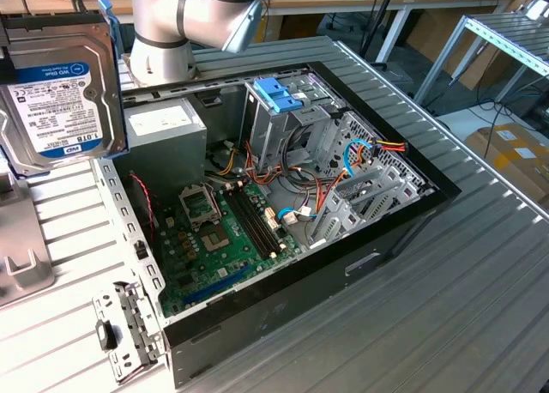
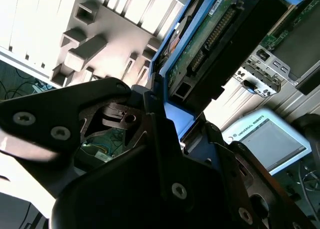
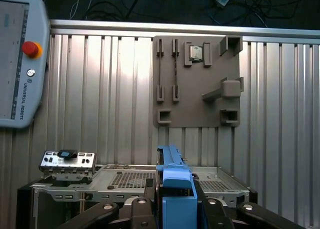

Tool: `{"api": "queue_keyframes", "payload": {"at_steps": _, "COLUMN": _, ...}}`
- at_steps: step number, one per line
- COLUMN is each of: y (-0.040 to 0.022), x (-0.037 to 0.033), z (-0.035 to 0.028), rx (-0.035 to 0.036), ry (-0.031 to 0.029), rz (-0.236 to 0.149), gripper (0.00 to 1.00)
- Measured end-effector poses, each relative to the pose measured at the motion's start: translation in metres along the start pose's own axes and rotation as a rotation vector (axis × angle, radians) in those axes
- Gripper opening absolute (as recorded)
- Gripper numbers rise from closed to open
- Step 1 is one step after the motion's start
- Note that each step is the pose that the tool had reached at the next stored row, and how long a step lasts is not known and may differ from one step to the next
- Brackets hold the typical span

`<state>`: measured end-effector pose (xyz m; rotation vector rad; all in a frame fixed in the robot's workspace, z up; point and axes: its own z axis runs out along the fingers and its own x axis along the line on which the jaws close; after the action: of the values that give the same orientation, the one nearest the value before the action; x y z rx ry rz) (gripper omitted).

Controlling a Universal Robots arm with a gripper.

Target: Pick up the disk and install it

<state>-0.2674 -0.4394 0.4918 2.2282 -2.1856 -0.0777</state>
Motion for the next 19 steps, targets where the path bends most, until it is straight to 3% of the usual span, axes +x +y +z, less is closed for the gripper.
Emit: {"api": "queue_keyframes", "payload": {"at_steps": 19, "y": -0.0133, "x": 0.0037, "z": 0.0004, "rx": 0.0, "ry": -0.0001, "rz": 0.0, "gripper": 0.37}}
